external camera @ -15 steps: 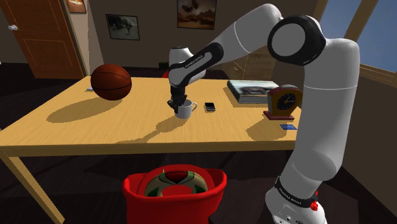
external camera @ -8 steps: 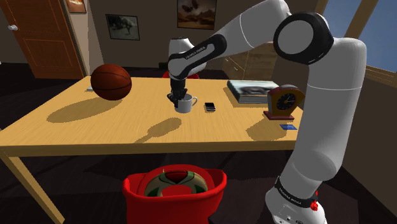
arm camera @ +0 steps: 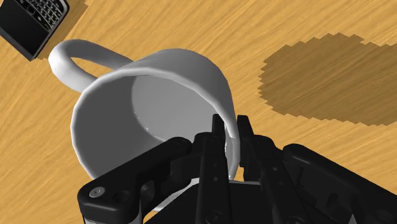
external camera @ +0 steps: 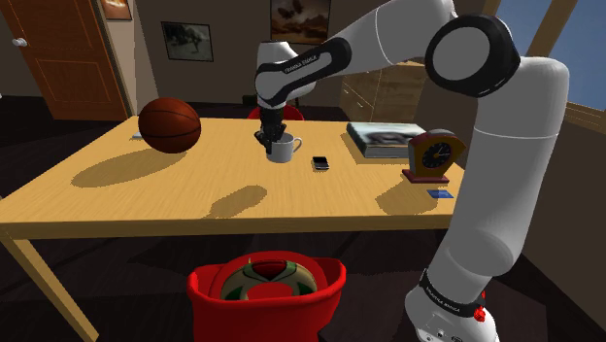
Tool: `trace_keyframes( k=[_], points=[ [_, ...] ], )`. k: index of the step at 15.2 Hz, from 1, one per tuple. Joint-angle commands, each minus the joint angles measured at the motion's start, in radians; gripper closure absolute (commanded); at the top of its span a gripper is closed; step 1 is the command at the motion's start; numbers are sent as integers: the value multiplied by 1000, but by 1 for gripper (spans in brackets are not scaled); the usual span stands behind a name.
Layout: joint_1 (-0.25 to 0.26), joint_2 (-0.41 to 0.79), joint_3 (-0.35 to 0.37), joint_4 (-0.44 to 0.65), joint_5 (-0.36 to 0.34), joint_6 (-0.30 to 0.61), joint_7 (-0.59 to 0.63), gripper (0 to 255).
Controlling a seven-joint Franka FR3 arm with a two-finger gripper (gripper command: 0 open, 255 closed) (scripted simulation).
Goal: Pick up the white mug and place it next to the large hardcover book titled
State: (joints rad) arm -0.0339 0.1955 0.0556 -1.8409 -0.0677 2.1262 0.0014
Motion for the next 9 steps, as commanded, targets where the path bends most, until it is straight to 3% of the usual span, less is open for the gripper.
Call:
trace_keyframes(
  k=[1,9],
  points=[
    [0,-9,0,17,1,-27,-2,255],
    [0,-33,1,95,6,-127,-8,255]
  ],
)
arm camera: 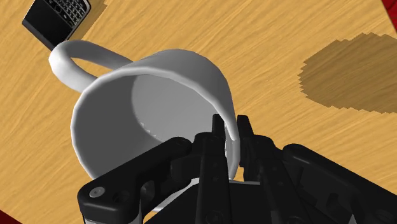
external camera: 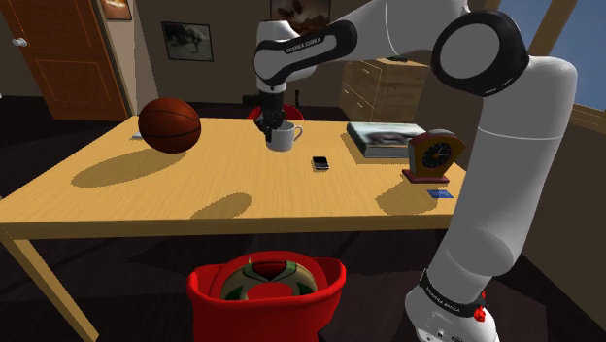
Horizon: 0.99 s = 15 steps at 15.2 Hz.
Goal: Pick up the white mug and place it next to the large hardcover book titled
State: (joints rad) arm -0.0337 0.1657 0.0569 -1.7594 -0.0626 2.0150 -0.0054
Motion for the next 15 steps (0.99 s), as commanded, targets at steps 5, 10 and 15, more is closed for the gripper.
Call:
trace_keyframes(
  k=[5,10,15],
  points=[
    [-53,-17,-36,2,16,-15,-95,255],
    [-119,-12,-81,8,35,-12,-213,255],
    [-185,15,-125,45,57,-19,-330,255]
  ],
)
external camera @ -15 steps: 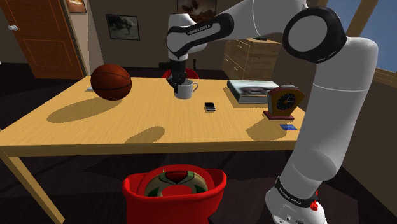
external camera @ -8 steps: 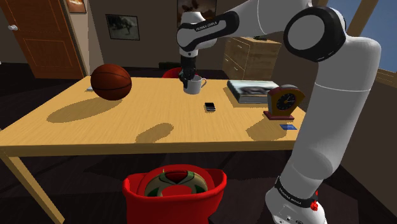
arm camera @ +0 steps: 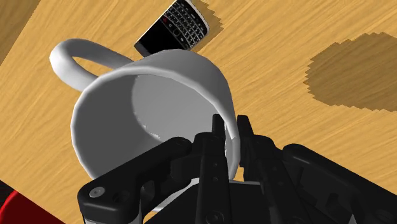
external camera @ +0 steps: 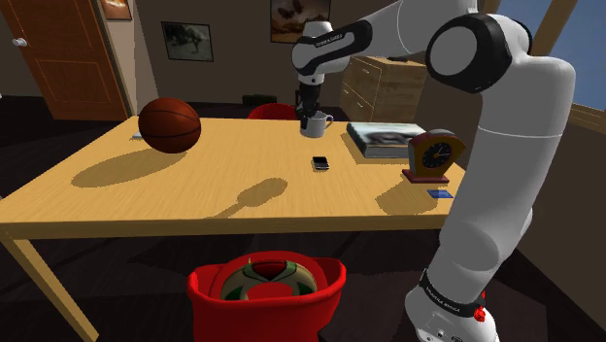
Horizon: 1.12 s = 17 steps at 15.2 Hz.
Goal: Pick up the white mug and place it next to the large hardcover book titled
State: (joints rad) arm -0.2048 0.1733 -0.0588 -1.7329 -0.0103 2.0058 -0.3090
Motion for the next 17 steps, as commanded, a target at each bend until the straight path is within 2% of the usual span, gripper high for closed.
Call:
trace_keyframes(
  k=[1,10,17],
  points=[
    [-28,16,-18,29,9,-13,-49,255],
    [-156,133,-82,192,60,-59,-252,255],
    [-270,284,-113,415,107,-137,-393,255]
  ],
)
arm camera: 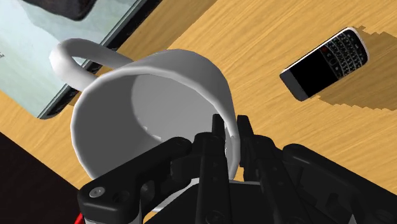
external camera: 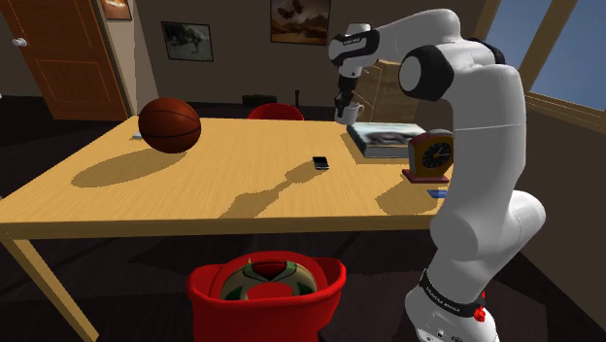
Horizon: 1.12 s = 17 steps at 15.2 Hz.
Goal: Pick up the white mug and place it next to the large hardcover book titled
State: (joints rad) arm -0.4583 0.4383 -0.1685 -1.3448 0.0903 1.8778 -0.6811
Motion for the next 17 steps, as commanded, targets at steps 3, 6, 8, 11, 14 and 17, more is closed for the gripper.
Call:
trace_keyframes(
  k=[3,6,8,11,14,17],
  points=[
    [-76,114,-12,176,30,-65,-77,255],
    [-73,111,-10,130,30,-23,-79,255],
    [-72,110,-10,103,30,4,-80,255],
    [-70,112,-9,65,32,43,-83,255],
    [-69,116,-8,31,33,81,-85,255],
    [-68,123,-7,1,35,118,-87,255]
  ],
)
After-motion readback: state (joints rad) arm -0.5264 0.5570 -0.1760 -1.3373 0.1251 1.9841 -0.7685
